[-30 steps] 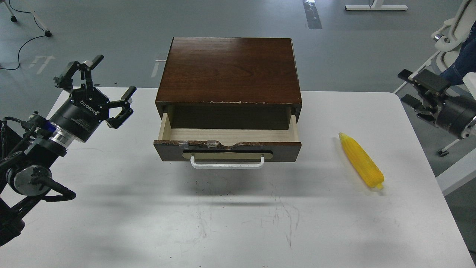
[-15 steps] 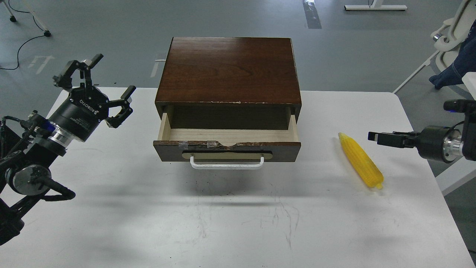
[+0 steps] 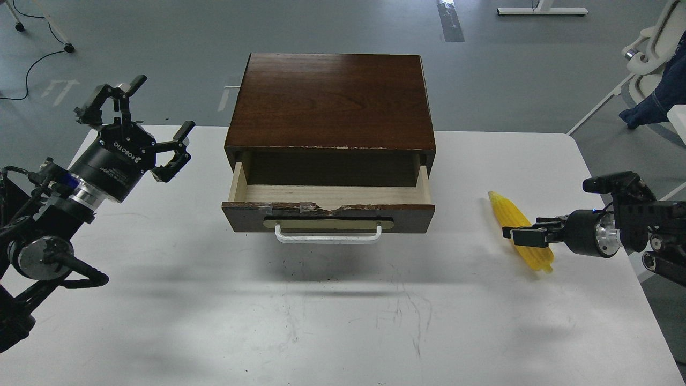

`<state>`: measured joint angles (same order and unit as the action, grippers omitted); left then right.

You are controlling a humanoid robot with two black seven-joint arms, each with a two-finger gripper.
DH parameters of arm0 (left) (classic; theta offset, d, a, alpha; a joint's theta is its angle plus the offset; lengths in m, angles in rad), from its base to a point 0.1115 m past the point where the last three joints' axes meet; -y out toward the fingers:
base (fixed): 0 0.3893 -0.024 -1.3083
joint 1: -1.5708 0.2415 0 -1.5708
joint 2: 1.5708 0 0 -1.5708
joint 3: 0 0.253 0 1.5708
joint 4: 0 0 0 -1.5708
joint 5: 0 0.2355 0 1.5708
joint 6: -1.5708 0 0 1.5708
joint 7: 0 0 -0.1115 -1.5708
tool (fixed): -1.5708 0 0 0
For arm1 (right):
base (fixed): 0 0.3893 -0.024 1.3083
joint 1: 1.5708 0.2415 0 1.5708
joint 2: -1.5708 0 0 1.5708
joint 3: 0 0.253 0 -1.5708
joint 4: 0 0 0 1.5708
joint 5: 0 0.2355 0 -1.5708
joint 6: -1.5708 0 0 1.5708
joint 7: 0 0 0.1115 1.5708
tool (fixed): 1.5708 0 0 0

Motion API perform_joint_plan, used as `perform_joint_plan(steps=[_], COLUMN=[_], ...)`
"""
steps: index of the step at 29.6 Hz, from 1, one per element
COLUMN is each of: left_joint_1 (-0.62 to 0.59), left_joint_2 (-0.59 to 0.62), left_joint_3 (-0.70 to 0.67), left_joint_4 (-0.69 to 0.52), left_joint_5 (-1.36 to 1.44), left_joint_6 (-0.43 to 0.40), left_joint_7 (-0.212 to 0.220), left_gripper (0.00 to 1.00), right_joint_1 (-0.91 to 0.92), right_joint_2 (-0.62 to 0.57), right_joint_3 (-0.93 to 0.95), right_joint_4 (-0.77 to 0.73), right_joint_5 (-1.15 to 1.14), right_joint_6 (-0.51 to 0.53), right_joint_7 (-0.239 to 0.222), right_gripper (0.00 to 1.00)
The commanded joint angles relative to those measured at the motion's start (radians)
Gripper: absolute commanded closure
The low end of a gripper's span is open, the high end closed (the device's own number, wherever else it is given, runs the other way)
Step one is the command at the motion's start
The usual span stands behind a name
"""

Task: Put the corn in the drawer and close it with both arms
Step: 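Lower the right gripper onto the corn cob and close it, then lift the corn cob with the right gripper and carry it over the drawer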

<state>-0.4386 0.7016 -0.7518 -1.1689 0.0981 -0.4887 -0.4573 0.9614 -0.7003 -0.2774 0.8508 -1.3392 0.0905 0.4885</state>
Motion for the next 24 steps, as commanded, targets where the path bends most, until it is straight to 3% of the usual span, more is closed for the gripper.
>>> perform_joint_plan(steps=[1, 5, 7, 16, 24], left_joint_1=[0.000, 0.000, 0.000, -0.002, -0.003], left_joint_2=[-0.001, 0.001, 0.002, 0.009, 0.009], left_joint_3=[0.000, -0.001, -0.001, -0.003, -0.004], left_joint_4=[0.000, 0.000, 0.000, 0.000, 0.000], left_joint_5=[0.000, 0.000, 0.000, 0.000, 0.000], left_joint_6=[0.000, 0.000, 0.000, 0.000, 0.000], left_joint_7=[0.000, 0.000, 0.000, 0.000, 0.000], left_gripper=[0.00, 0.00, 0.00, 0.00, 0.00], right_joint_1=[-0.003, -0.001, -0.001, 0.105, 0.406], right_joint_2=[0.001, -0.004, -0.002, -0.033, -0.079], right_joint_3=[-0.020, -0.034, -0.034, -0.028, -0.031], right_joint_4=[-0.001, 0.002, 0.002, 0.079, 0.212], right_joint_5=[0.000, 0.000, 0.000, 0.005, 0.025], right_joint_6=[-0.002, -0.002, -0.002, -0.002, 0.026], right_joint_7=[0.000, 0.000, 0.000, 0.000, 0.000], right_gripper=[0.11, 0.66, 0.75, 0.82, 0.81])
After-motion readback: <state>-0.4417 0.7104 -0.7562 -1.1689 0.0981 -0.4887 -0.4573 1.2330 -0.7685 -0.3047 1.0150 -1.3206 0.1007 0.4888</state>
